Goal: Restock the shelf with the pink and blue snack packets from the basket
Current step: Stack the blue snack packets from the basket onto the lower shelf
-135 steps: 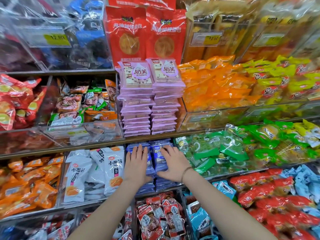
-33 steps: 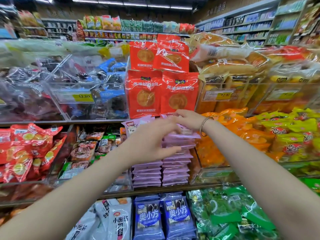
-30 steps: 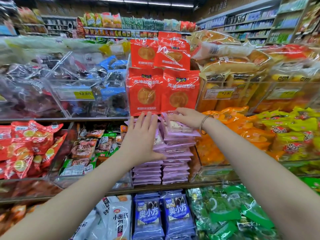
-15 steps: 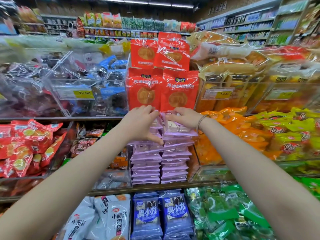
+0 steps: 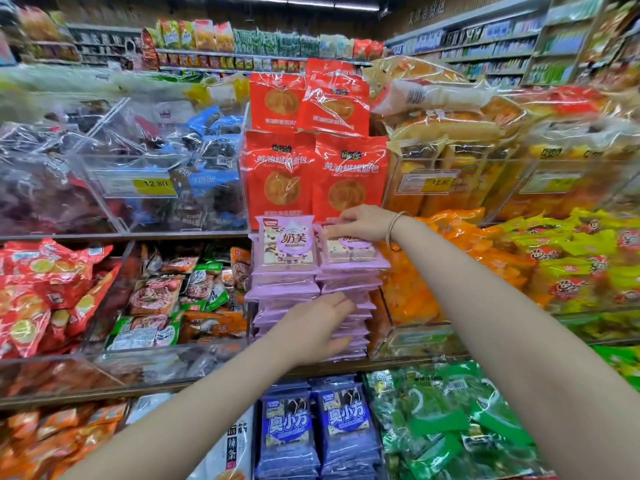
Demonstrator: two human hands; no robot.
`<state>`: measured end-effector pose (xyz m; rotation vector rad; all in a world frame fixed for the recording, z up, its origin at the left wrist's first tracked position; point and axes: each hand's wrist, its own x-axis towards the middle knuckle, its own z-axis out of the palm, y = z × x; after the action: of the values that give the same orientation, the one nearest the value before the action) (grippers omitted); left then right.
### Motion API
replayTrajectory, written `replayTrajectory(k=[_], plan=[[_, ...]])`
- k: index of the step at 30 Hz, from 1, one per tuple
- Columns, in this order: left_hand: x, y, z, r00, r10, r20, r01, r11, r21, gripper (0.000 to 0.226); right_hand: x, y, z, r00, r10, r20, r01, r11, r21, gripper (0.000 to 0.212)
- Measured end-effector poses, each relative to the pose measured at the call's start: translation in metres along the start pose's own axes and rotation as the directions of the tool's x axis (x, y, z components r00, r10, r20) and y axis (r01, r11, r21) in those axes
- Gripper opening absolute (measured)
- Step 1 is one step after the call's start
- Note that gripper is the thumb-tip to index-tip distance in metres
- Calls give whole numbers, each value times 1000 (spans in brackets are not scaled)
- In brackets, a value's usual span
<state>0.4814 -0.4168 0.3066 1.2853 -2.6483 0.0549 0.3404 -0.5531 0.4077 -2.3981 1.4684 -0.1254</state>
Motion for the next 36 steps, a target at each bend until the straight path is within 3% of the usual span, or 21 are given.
replayTrajectory(k=[2,6,9,14,16,20,22,23,25,27,28,36], plan=[[2,-6,0,1000,2,9,-1,1000,-14,46,-1,2,2,1000,-13,10,13,1000,26,78],[1,-9,-1,999,12,35,-10,999,-45,47,-3,2,5,1000,-6,-2,7,999,43,63],[3,-8,-4,1000,-3,16,4,996,-91,47,-2,6,6,993,-58,-100,60,998,15,91],[2,-4,-9,999,-23,48,30,988,-154,50,-8,4,2,914,-229,-336,162,963,-215,56],[0,-1,-13,997,-33,65,45,981,-190,50,-15,-2,3,876,-287,-387,208,950,-234,46],[-8,10,-34,995,25,100,9,944,-329,38,-34,-15,9,902,-283,-327,203,944,-259,35],[-18,7,-59,999,36,-29,-45,915,-401,26,-48,-20,10,907,-278,-316,179,935,-306,44],[-22,-1,-70,986,16,-167,-73,937,-341,28,-57,-22,11,917,-271,-292,176,933,-314,57],[-28,-24,-86,933,-16,-359,5,1000,-31,53,-73,-23,15,941,-260,-216,163,909,-383,91],[-28,-45,-87,962,-163,-221,215,947,236,89,-83,-19,28,939,-288,-187,161,851,-501,104],[-27,-52,-83,960,-244,-135,273,920,280,100,-86,-17,34,931,-312,-190,164,822,-546,103],[-10,-70,-73,920,-387,-65,391,918,65,108,-76,-14,51,917,-266,-298,76,849,-523,96]])
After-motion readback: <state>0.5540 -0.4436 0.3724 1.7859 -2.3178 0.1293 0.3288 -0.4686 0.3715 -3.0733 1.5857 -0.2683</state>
